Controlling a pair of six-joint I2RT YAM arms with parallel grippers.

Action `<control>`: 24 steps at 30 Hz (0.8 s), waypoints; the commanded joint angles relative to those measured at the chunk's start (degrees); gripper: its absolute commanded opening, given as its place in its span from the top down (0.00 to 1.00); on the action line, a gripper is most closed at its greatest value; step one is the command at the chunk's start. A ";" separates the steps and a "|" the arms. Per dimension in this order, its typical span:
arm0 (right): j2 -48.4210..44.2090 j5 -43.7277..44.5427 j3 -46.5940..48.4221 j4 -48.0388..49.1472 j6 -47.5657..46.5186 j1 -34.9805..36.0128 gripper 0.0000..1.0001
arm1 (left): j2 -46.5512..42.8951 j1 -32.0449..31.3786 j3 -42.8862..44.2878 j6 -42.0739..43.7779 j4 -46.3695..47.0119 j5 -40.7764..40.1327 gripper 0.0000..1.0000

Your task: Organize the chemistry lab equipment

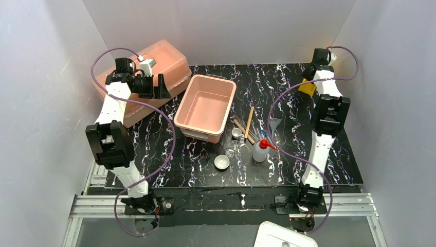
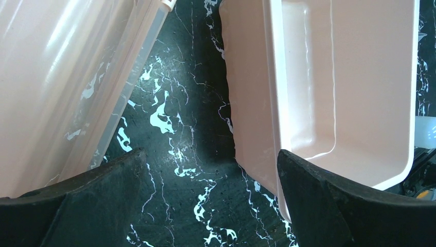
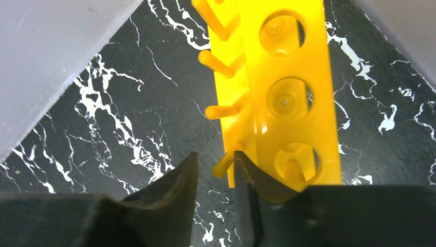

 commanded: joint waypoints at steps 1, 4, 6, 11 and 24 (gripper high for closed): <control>-2.00 -2.62 1.92 1.00 -0.34 0.83 0.56 | 0.38 0.57 1.14 -0.07 -0.47 -0.75 0.01; -3.54 -4.68 1.30 -0.26 -2.04 1.53 0.65 | 0.30 0.60 1.04 0.15 -0.66 -0.94 0.01; -4.83 -4.61 0.09 -0.41 -2.56 2.19 0.65 | 0.29 0.61 1.26 0.17 -0.66 -0.92 0.01; -7.95 -6.53 -1.78 -2.71 -2.35 2.97 0.62 | 0.01 0.61 1.48 0.10 -0.75 -0.25 0.01; -17.20 -0.52 -8.20 -5.34 -5.05 1.22 0.37 | -0.01 0.61 1.69 -0.11 -1.18 0.81 0.01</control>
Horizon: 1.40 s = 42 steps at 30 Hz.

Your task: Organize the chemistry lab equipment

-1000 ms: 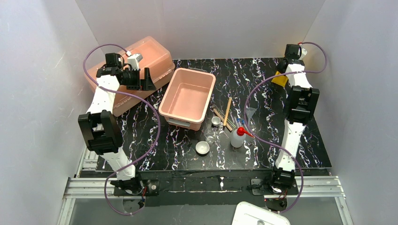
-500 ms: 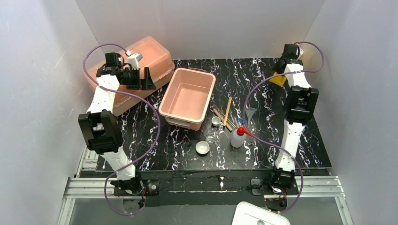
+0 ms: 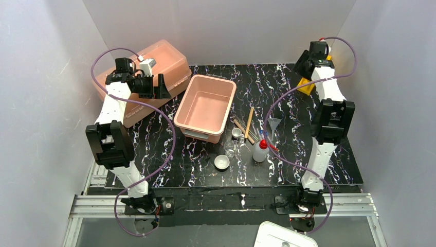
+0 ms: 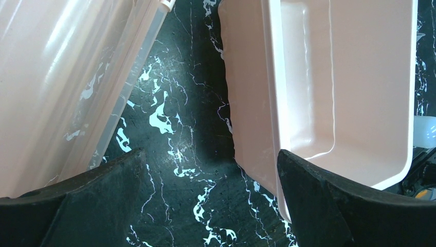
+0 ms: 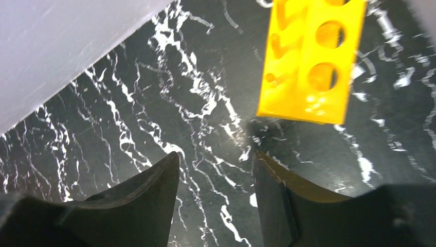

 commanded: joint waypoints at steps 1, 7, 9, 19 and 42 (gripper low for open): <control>-2.58 4.77 2.10 -1.22 -1.26 -3.80 0.36 | 0.02 0.56 1.76 -0.19 -1.21 0.74 0.01; 2.55 4.17 8.61 -3.84 0.25 -6.40 0.33 | 0.37 0.56 1.88 -0.70 -1.18 1.54 0.01; 5.32 4.15 12.01 -5.31 0.42 -6.89 0.35 | 0.47 0.57 1.87 -0.76 -1.17 1.51 0.01; 12.23 4.10 18.48 -3.90 -0.67 -8.43 0.37 | 0.73 0.63 1.76 -0.79 -1.17 1.41 0.01; 8.42 5.34 7.08 -1.50 -3.29 -5.70 0.78 | -0.55 0.59 1.55 -1.16 -1.17 0.55 0.01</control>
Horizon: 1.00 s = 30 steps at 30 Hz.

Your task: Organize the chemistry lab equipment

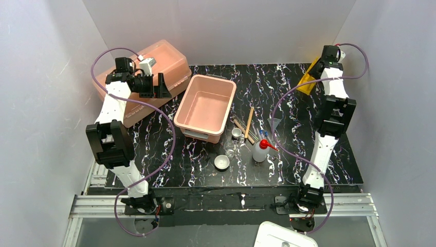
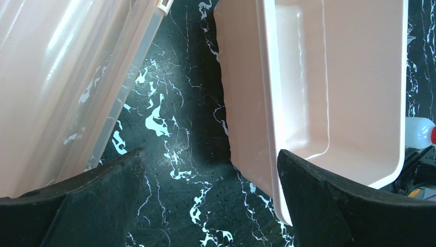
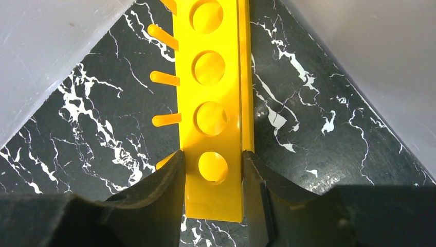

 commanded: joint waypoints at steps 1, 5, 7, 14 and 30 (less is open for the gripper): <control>-6.67 -0.52 -8.38 0.54 -3.45 2.19 0.80 | -1.43 0.59 0.56 -0.25 -1.01 -0.43 0.01; -15.49 -5.31 -22.70 2.47 -6.30 4.53 0.84 | -2.87 0.52 -0.91 0.95 -1.51 -1.14 0.01; -21.48 -7.76 -30.49 3.98 -8.33 5.77 0.85 | -4.59 0.56 -2.62 1.87 -1.51 -1.09 0.01; -33.84 -14.08 -49.31 7.78 -14.38 7.81 0.85 | -10.38 0.52 -6.78 4.77 -2.71 0.11 0.01; -37.93 2.59 -45.33 -9.51 -17.72 9.89 0.29 | -17.07 0.58 -11.62 7.72 -3.77 -1.48 0.01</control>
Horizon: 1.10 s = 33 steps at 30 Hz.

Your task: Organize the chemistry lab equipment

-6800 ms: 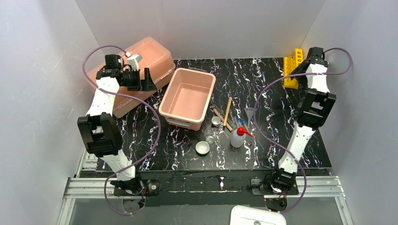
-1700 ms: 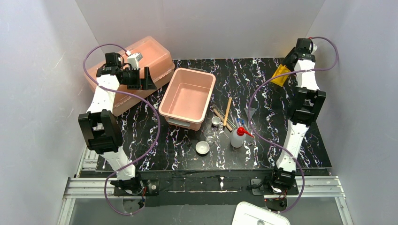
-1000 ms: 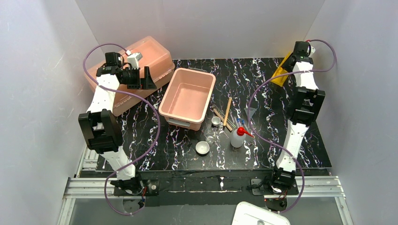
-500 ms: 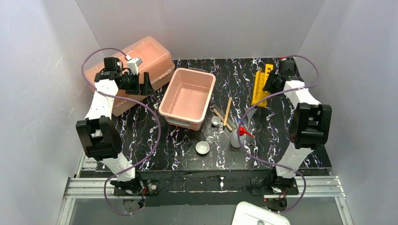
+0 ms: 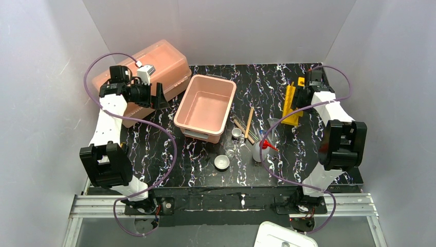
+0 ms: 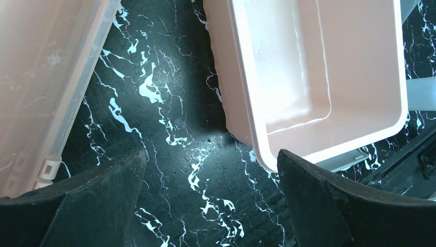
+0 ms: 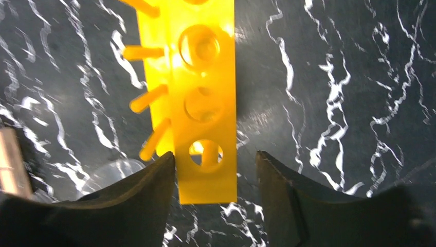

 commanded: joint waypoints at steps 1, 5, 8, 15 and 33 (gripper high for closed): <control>1.59 2.92 7.86 -9.69 -3.28 0.59 0.25 | -3.08 0.30 -1.22 1.26 -1.52 -0.17 0.01; 5.47 2.96 15.59 -12.00 -3.88 0.58 0.12 | -3.28 0.36 -1.52 0.99 -1.51 -0.09 0.01; 8.71 4.33 21.06 -10.94 -5.08 0.18 0.08 | -3.26 0.35 -1.77 1.54 -1.71 -0.61 0.01; 21.82 -1.12 40.84 -13.88 -3.27 -2.73 0.08 | -1.90 0.34 -0.79 2.52 -2.11 -1.78 0.01; 35.45 -18.31 52.94 -10.89 0.92 -1.82 0.02 | 2.04 0.32 3.39 2.20 -1.81 -4.30 0.01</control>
